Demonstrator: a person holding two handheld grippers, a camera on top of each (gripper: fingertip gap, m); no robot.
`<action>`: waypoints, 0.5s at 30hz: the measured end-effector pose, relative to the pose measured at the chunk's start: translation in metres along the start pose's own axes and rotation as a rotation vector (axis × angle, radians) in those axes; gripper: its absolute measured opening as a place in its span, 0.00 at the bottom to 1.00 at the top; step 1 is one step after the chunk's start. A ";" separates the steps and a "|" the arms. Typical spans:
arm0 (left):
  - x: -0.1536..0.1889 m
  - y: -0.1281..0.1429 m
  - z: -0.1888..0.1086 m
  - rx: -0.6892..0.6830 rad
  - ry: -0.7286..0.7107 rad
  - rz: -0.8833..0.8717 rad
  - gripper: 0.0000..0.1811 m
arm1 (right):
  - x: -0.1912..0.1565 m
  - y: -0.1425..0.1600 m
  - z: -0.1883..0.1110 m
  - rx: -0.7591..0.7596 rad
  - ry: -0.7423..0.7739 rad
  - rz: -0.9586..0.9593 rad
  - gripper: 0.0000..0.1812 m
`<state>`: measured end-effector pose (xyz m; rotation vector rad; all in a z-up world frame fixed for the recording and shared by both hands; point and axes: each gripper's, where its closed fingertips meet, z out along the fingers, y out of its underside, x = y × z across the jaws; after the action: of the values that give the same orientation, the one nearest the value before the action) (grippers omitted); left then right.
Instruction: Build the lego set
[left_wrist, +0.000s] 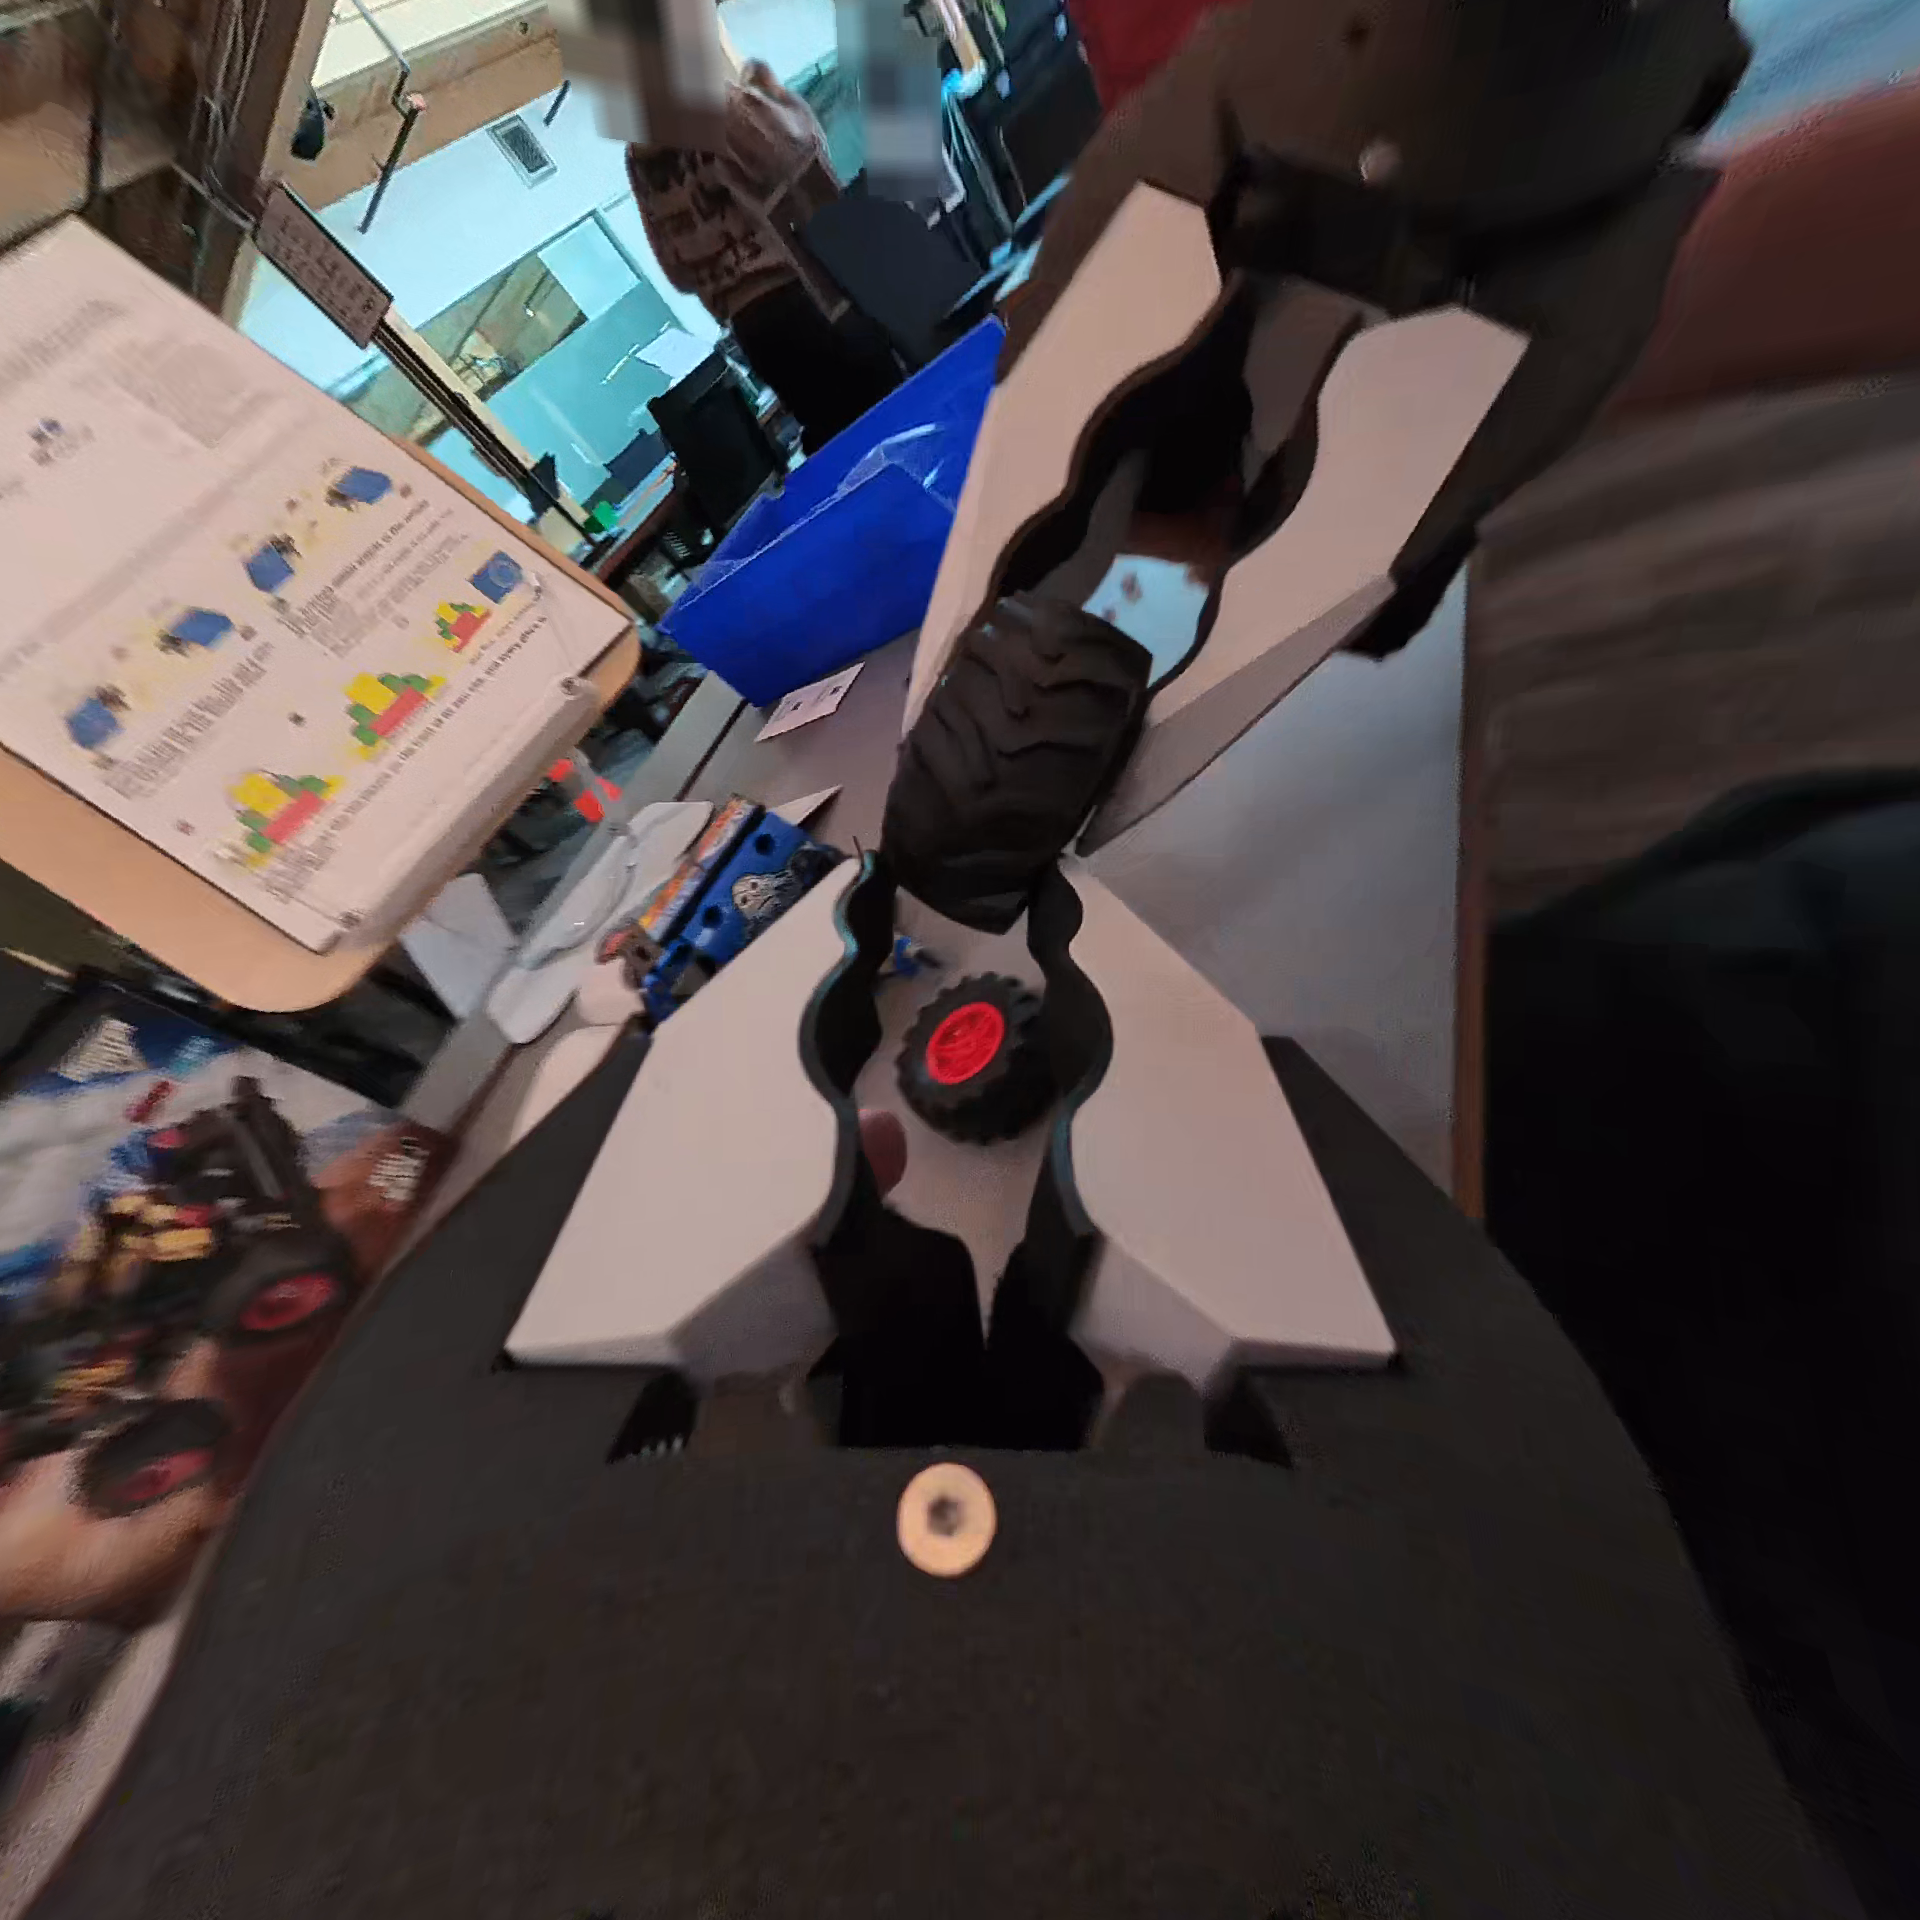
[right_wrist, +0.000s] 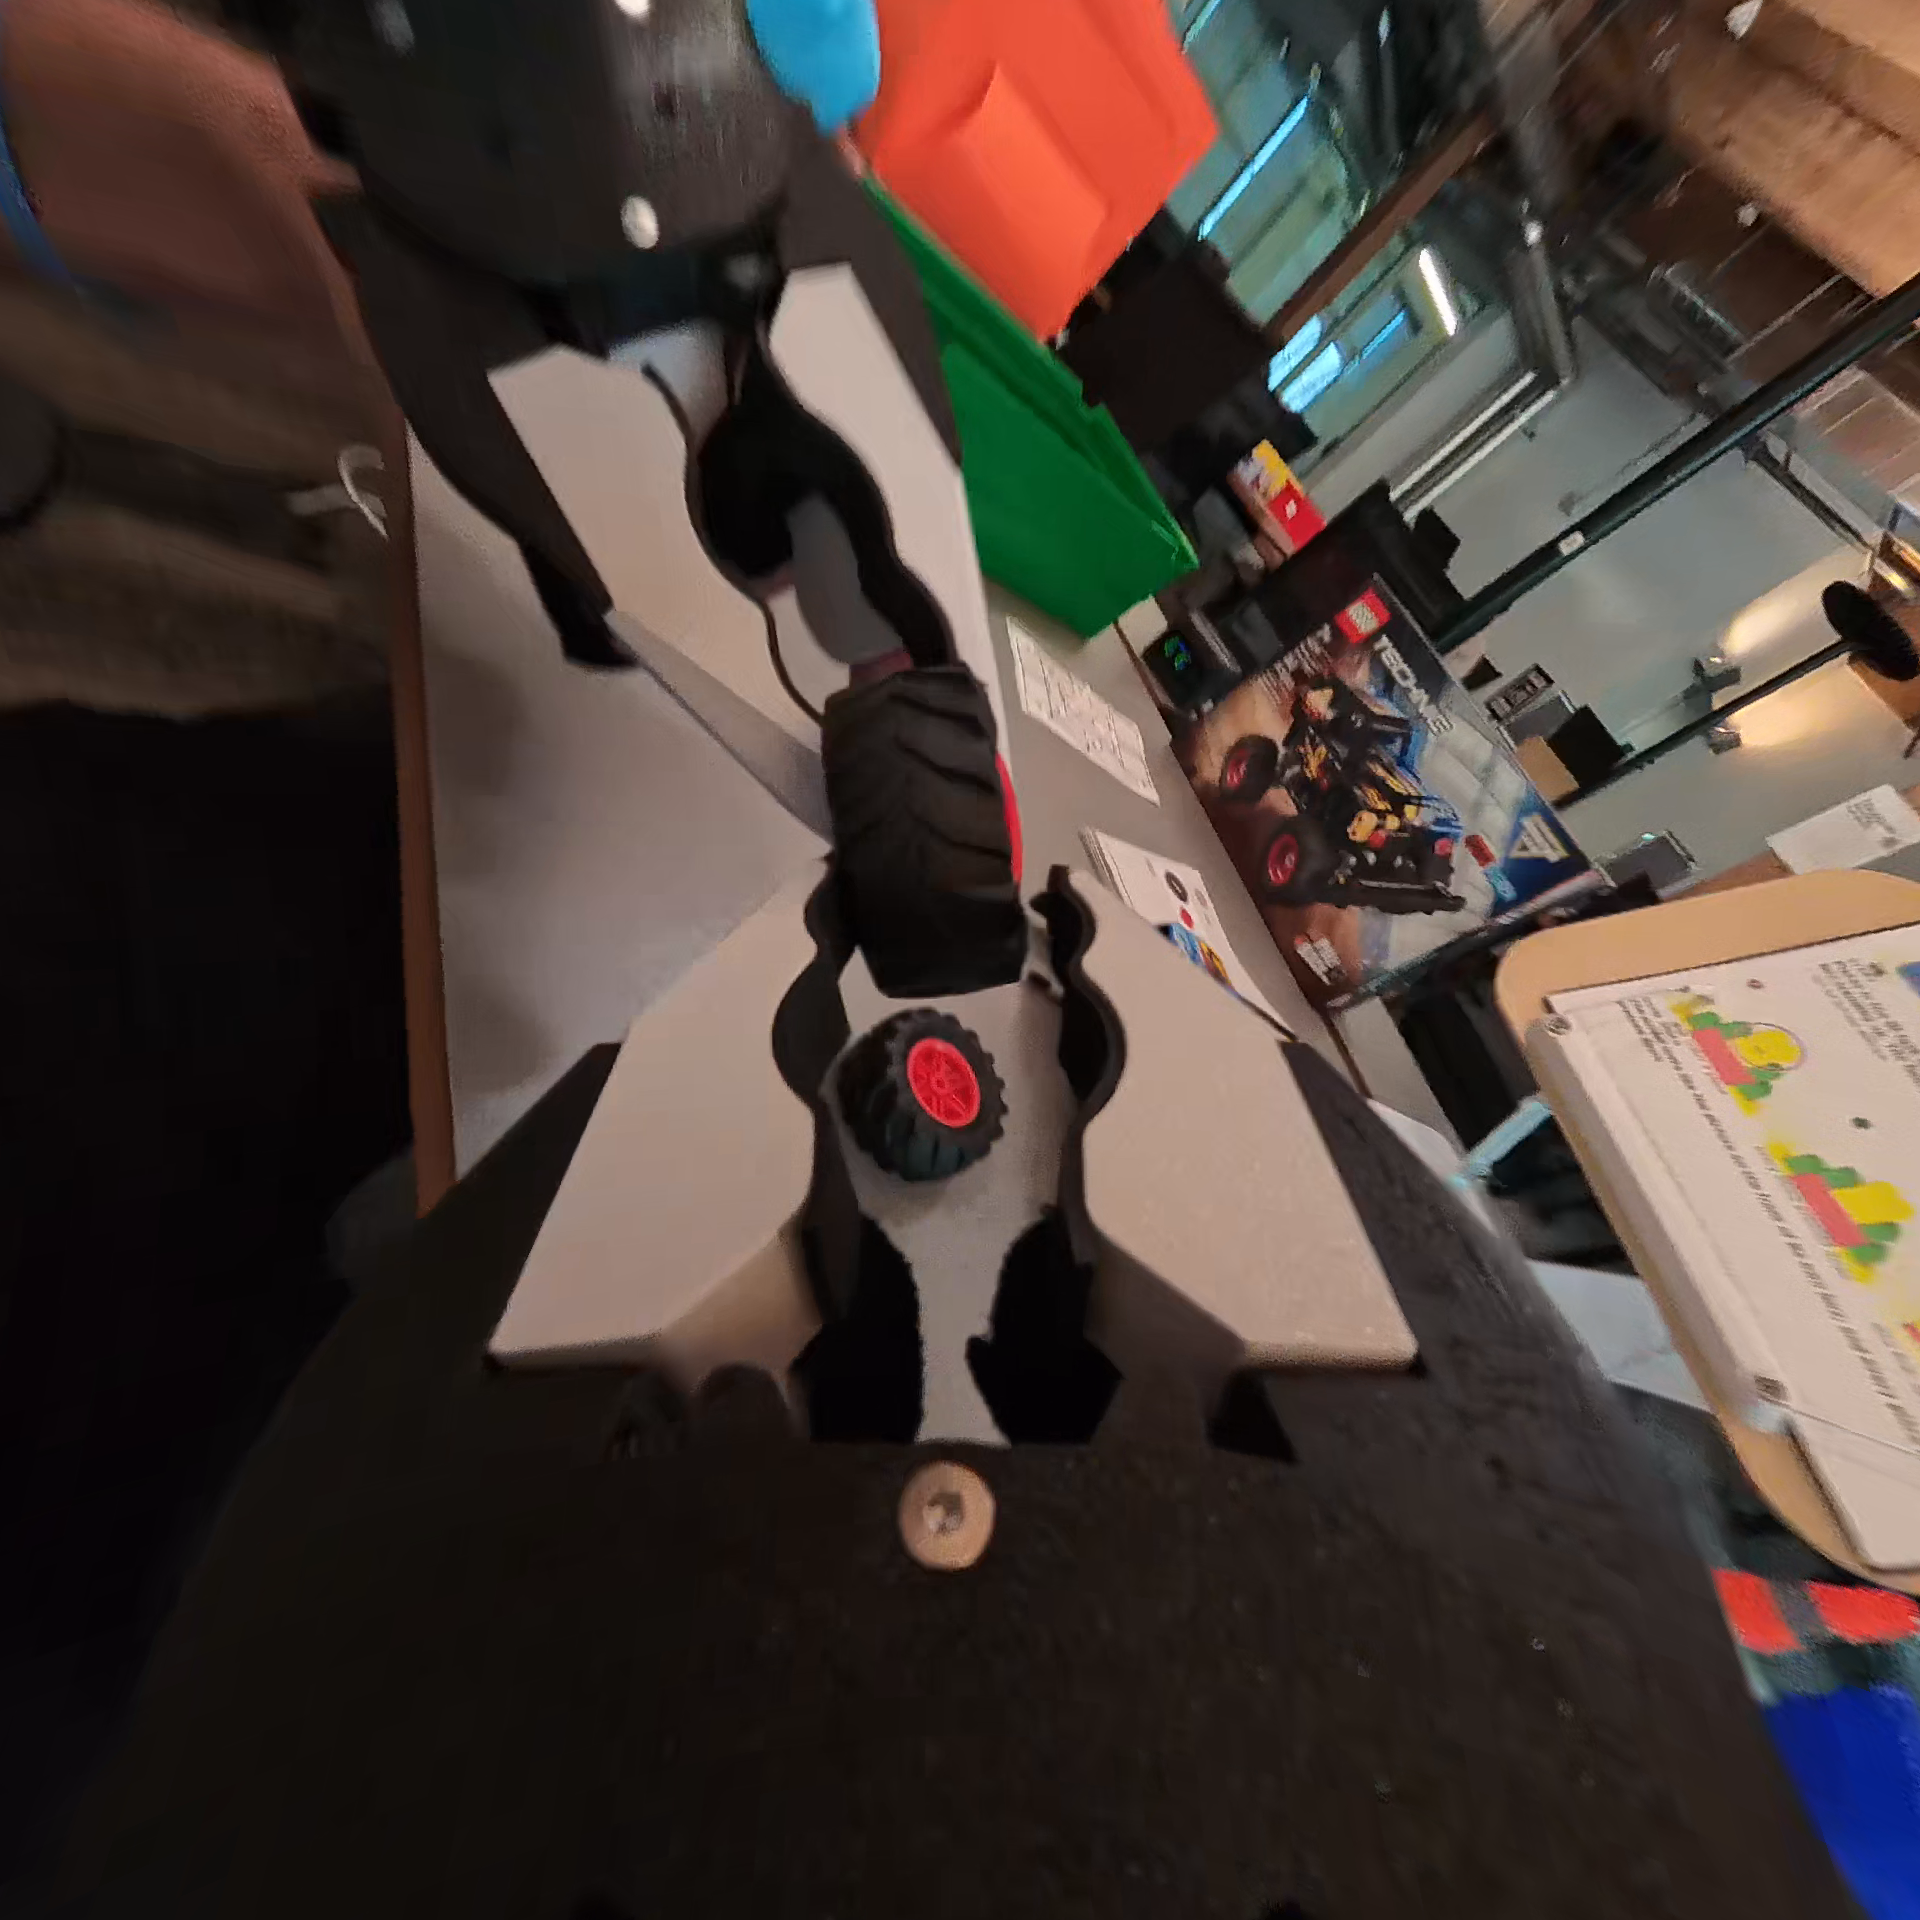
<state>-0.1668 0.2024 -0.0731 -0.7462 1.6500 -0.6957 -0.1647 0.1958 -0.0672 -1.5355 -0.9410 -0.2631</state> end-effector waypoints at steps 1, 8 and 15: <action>0.000 0.002 0.000 -0.033 -0.011 0.093 0.14 | -0.001 0.003 0.002 -0.036 0.008 -0.053 0.23; 0.001 0.002 0.003 -0.074 -0.017 0.205 0.13 | -0.007 0.001 0.008 -0.072 0.016 -0.180 0.19; -0.005 -0.002 0.002 -0.044 -0.091 0.087 0.09 | 0.004 0.000 0.007 -0.093 0.074 -0.102 0.19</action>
<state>-0.1640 0.2052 -0.0690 -0.7227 1.6090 -0.5577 -0.1642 0.2037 -0.0663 -1.5535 -0.9614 -0.4393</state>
